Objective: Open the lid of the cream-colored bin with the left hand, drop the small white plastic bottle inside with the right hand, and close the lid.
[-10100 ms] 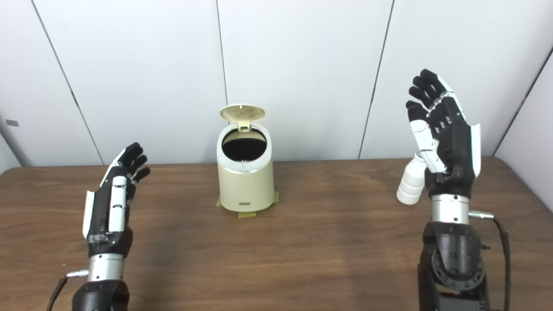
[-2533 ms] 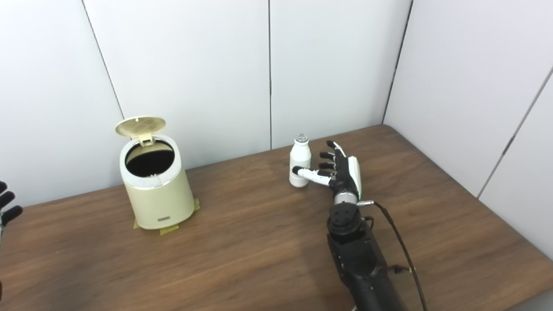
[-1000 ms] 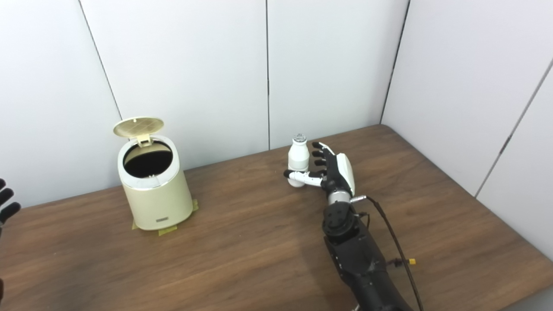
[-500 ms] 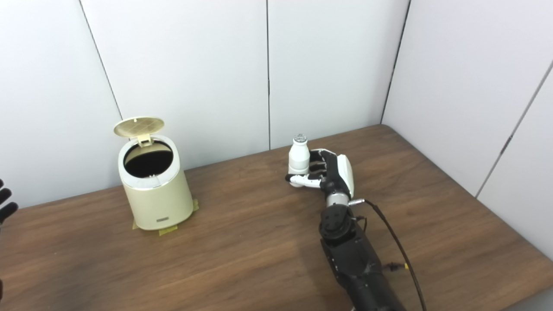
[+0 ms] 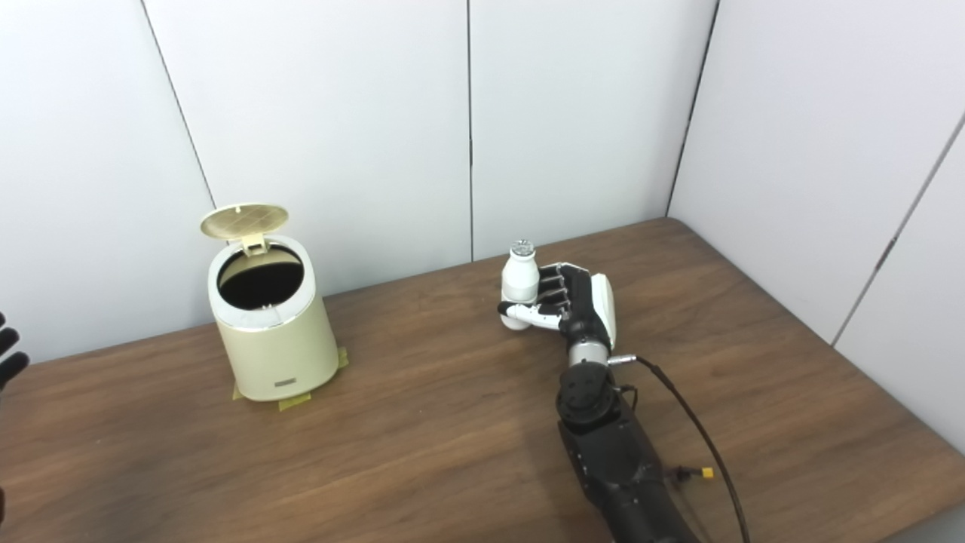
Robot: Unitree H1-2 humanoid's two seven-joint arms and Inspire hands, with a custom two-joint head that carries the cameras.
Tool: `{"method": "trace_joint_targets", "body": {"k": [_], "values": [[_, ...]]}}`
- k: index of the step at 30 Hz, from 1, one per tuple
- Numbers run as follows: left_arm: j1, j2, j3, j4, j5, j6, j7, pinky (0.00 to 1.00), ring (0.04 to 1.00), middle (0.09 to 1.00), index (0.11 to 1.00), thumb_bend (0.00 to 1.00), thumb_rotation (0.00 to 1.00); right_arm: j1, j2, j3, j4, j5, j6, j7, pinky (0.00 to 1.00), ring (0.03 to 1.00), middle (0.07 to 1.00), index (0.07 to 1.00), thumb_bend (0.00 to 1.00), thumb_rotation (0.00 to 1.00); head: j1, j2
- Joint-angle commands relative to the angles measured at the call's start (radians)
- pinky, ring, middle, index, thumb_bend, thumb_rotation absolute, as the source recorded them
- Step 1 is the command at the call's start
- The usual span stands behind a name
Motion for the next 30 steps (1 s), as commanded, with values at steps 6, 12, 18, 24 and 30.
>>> {"method": "trace_joint_targets", "body": {"k": [6, 12, 18, 24, 30], "values": [[-0.041, 0.006, -0.001, -0.029, 0.001, -0.019, -0.003, 0.85, 0.879, 0.884, 0.858, 0.1, 0.68, -0.039, -0.005, -0.011, -0.024, 0.007, -0.033, -0.011, 0.39, 0.436, 0.482, 0.487, 0.53, 0.0, 0.003, -0.002], [-0.041, 0.001, -0.005, -0.021, 0.008, -0.034, 0.0, 0.84, 0.871, 0.877, 0.851, 0.09, 0.67, -0.029, -0.015, 0.012, -0.077, -0.02, 0.031, 0.011, 0.36, 0.429, 0.48, 0.491, 0.53, 0.0, 0.023, -0.004], [-0.042, -0.01, -0.007, -0.019, 0.01, -0.041, 0.004, 0.83, 0.862, 0.87, 0.849, 0.1, 0.62, -0.018, -0.024, 0.028, -0.152, -0.025, 0.049, 0.051, 0.33, 0.398, 0.456, 0.51, 0.53, 0.0, 0.035, -0.003], [-0.041, -0.02, -0.006, -0.012, 0.018, -0.044, 0.011, 0.83, 0.858, 0.864, 0.845, 0.11, 0.61, -0.03, -0.033, 0.054, -0.224, -0.052, 0.135, 0.101, 0.38, 0.446, 0.509, 0.473, 0.52, 0.0, 0.046, -0.004], [-0.04, -0.014, -0.007, 0.013, 0.012, -0.086, -0.001, 0.83, 0.861, 0.868, 0.852, 0.12, 0.65, -0.049, -0.029, 0.077, -0.287, -0.077, 0.244, 0.141, 0.52, 0.557, 0.535, 0.455, 0.52, 0.0, 0.057, -0.005]]}}
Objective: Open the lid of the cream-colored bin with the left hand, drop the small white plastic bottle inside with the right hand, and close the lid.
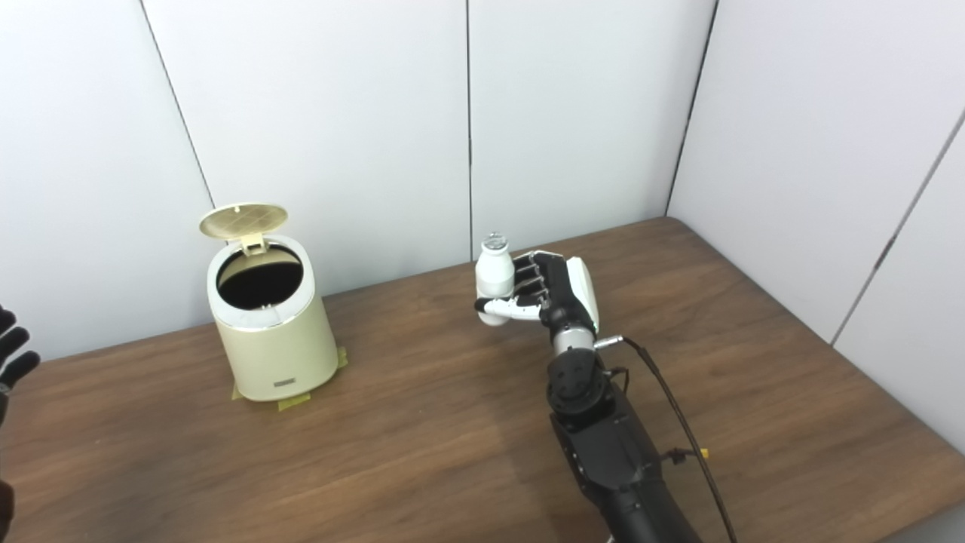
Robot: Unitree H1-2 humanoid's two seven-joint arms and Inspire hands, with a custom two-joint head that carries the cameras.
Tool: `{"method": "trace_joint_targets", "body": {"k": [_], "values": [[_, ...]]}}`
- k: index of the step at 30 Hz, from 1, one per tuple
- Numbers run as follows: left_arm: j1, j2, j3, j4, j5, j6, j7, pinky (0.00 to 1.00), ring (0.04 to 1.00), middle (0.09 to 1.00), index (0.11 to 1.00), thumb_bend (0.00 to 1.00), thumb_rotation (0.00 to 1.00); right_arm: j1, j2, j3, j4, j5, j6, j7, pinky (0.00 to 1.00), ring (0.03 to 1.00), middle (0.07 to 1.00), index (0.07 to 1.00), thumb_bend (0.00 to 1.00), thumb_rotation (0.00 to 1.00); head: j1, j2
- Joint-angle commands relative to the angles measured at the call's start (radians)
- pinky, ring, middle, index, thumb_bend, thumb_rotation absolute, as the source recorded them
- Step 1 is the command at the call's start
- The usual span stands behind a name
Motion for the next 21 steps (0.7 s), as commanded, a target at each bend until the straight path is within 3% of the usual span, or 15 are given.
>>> {"method": "trace_joint_targets", "body": {"k": [1, 5, 11, 17, 21], "values": [[-0.041, 0.006, -0.003, -0.005, 0.003, -0.059, -0.004, 0.82, 0.86, 0.867, 0.851, 0.13, 0.65, -0.064, -0.016, 0.001, -0.046, -0.012, 0.007, 0.006, 0.51, 0.553, 0.534, 0.455, 0.52, 0.0, 0.001, 0.0], [-0.04, 0.004, -0.003, 0.004, 0.004, -0.076, -0.003, 0.82, 0.858, 0.867, 0.849, 0.13, 0.64, -0.073, -0.011, 0.01, -0.056, -0.013, 0.019, 0.019, 0.51, 0.55, 0.533, 0.457, 0.52, 0.0, 0.01, -0.001], [-0.035, 0.008, -0.005, 0.027, 0.0, -0.113, -0.01, 0.83, 0.864, 0.872, 0.854, 0.17, 0.66, -0.067, -0.001, 0.025, -0.086, -0.011, -0.019, 0.03, 0.59, 0.588, 0.542, 0.448, 0.52, 0.0, 0.037, 0.003], [-0.029, 0.005, -0.007, 0.047, 0.011, -0.13, -0.005, 0.84, 0.865, 0.872, 0.854, 0.21, 0.67, -0.06, 0.028, 0.041, -0.16, 0.018, 0.012, 0.077, 0.46, 0.499, 0.525, 0.45, 0.52, 0.0, 0.066, 0.006], [-0.03, 0.009, -0.012, 0.053, 0.01, -0.131, -0.01, 0.86, 0.893, 0.901, 0.877, 0.3, 0.76, -0.063, 0.04, 0.067, -0.199, 0.014, 0.017, 0.118, 0.44, 0.474, 0.519, 0.457, 0.53, 0.0, 0.085, 0.005]]}}
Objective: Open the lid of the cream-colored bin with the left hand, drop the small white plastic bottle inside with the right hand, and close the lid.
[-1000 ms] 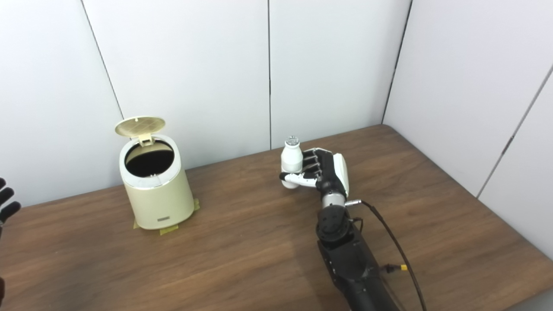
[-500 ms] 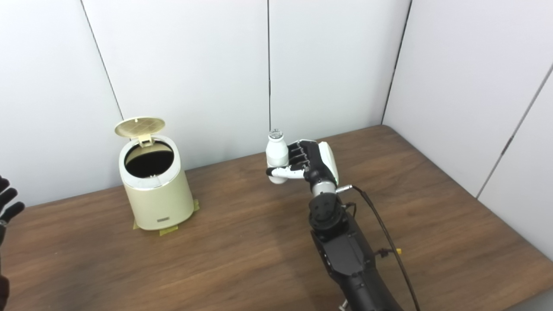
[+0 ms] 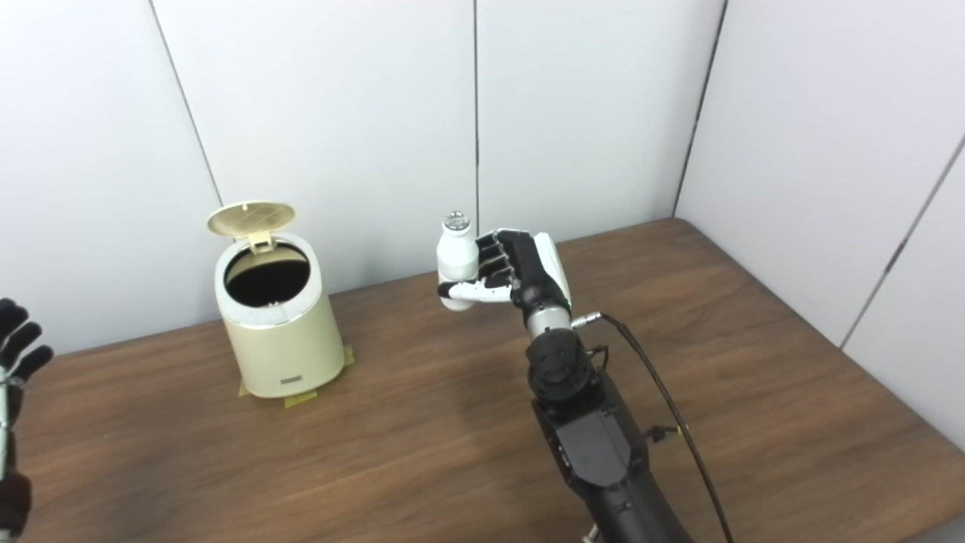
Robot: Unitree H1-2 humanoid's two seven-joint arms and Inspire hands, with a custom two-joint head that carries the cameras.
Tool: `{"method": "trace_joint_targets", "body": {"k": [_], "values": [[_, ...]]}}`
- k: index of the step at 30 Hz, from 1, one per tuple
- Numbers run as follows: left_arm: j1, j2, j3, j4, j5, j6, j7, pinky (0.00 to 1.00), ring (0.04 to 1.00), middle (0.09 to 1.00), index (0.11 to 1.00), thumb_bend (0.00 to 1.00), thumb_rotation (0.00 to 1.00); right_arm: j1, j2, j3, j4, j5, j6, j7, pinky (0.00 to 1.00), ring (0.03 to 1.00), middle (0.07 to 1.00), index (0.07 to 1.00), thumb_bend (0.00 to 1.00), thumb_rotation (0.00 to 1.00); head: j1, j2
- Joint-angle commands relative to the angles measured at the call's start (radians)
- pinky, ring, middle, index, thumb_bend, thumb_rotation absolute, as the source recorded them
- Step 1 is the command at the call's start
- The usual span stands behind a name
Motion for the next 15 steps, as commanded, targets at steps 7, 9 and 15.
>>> {"method": "trace_joint_targets", "body": {"k": [7, 9, 15], "values": [[-0.024, 0.02, -0.014, 0.015, 0.015, -0.102, -0.018, 0.85, 0.899, 0.91, 0.888, 0.32, 0.8, -0.054, 0.043, 0.025, -0.089, 0.004, -0.017, 0.031, 0.44, 0.479, 0.524, 0.455, 0.52, 0.0, 0.026, 0.0], [-0.022, 0.023, -0.016, 0.024, 0.014, -0.119, -0.022, 0.85, 0.898, 0.911, 0.89, 0.31, 0.8, -0.059, 0.055, 0.038, -0.109, -0.002, -0.004, 0.041, 0.43, 0.48, 0.521, 0.455, 0.53, 0.0, 0.038, 0.001], [-0.018, 0.016, -0.018, 0.034, 0.007, -0.132, -0.033, 0.86, 0.905, 0.915, 0.895, 0.29, 0.76, -0.067, 0.08, 0.053, -0.148, 0.007, 0.014, 0.074, 0.46, 0.489, 0.522, 0.452, 0.52, 0.0, 0.085, 0.005]]}}
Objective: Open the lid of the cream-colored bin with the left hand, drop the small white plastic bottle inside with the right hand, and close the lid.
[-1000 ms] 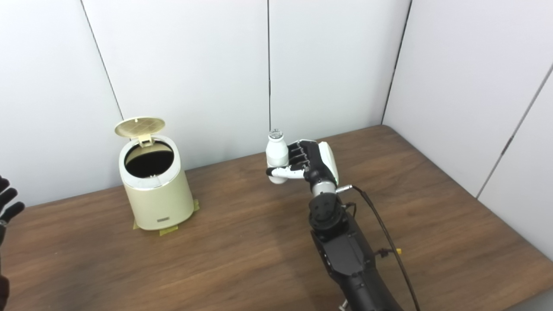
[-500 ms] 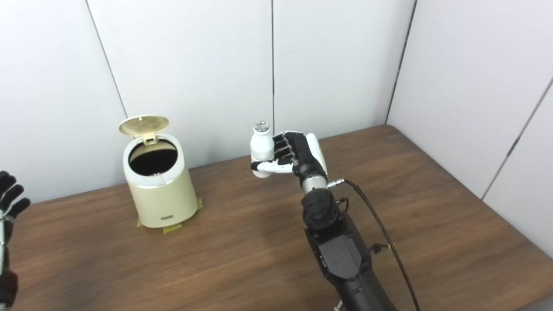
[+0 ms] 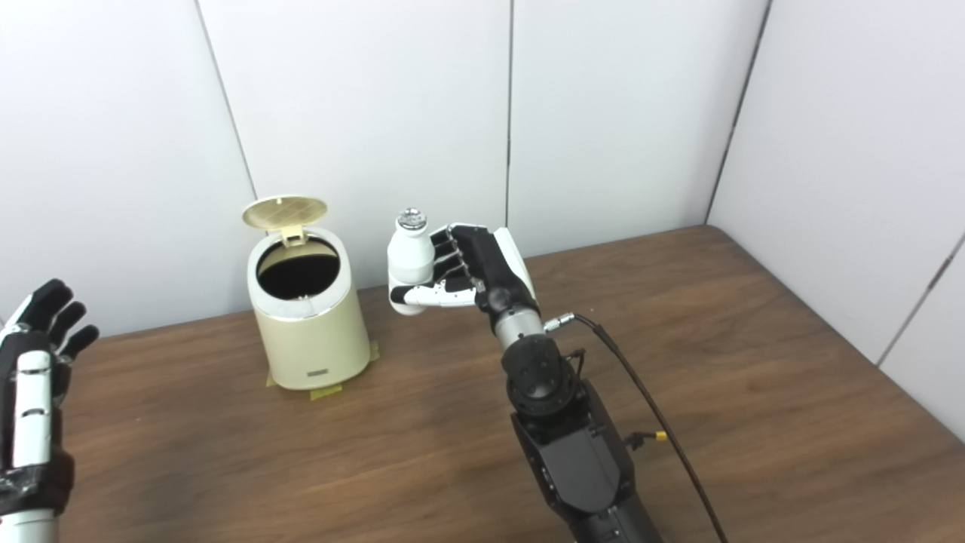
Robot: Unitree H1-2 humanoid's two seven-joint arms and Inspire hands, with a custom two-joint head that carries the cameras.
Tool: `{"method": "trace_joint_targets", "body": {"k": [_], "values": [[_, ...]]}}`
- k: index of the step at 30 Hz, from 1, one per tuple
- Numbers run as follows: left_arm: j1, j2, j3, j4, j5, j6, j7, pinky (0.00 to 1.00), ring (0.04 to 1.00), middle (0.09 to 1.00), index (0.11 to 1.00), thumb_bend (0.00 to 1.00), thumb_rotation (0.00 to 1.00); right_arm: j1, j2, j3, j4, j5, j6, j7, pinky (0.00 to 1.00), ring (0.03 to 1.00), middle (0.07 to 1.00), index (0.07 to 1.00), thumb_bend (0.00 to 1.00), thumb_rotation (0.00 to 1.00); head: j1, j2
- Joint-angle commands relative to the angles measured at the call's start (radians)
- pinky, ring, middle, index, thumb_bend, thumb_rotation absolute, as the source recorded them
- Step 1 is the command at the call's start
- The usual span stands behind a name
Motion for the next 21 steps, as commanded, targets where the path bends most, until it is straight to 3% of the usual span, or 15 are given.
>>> {"method": "trace_joint_targets", "body": {"k": [1, 10, 21], "values": [[-0.022, 0.001, -0.003, -0.003, 0.007, -0.049, 0.001, 0.85, 0.897, 0.908, 0.887, 0.28, 0.75, -0.053, -0.001, -0.004, -0.037, 0.009, -0.022, 0.008, 0.46, 0.49, 0.523, 0.45, 0.52, 0.0, 0.022, 0.001], [-0.019, -0.028, -0.009, 0.012, 0.03, -0.072, 0.021, 0.82, 0.866, 0.872, 0.854, 0.3, 0.67, -0.074, 0.027, 0.023, -0.051, 0.01, -0.012, 0.034, 0.49, 0.522, 0.537, 0.442, 0.52, 0.0, 0.08, -0.004], [-0.021, -0.035, -0.015, 0.035, 0.047, -0.116, 0.019, 0.84, 0.876, 0.883, 0.864, 0.31, 0.7, -0.135, 0.08, 0.042, -0.033, -0.004, 0.017, 0.036, 0.46, 0.503, 0.531, 0.452, 0.52, 0.0, 0.115, -0.006]]}}
